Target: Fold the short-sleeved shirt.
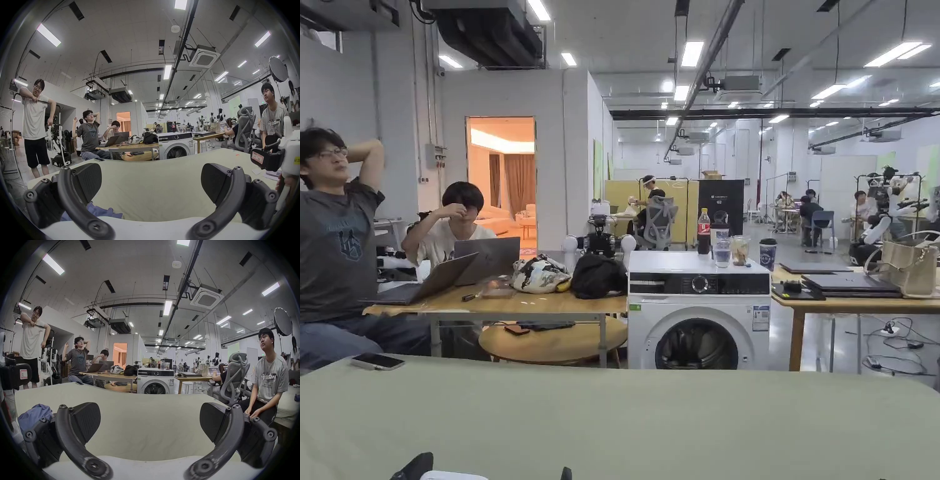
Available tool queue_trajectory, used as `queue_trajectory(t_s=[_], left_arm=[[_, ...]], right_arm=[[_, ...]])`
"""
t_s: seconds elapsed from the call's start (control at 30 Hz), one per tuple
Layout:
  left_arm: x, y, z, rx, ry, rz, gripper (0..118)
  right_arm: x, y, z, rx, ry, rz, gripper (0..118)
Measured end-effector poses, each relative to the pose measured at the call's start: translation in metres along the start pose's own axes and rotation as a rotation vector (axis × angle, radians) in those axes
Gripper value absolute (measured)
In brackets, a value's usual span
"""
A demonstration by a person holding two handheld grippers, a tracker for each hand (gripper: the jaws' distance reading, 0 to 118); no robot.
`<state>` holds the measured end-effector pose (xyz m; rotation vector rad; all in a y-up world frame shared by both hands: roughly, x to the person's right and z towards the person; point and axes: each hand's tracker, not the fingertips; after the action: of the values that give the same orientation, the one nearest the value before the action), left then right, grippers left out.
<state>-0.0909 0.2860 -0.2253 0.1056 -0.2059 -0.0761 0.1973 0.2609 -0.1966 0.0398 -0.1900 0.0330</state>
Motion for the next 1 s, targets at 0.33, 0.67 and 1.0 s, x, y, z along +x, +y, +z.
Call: queue_trajectory(t_s=[0.33,0.67,1.0], left_arm=[[-0.0022,-0.0002,0.0044,0.024,0.001,0.034,118],[-0.0016,-0.0041,0.0052,0.014,0.003,0.021,118],[-0.0019,-0.0047,0.0079,0.027,0.02,0.013,118]], right_arm=[[0.0019,0.0006,0.0023,-0.002,0.014,0.003,118],[-0.005,-0.0015,0.0026,0.0,0.015,0.052,118],[-0.0018,-0.0027,0.0048,0.021,0.0,0.026,118]])
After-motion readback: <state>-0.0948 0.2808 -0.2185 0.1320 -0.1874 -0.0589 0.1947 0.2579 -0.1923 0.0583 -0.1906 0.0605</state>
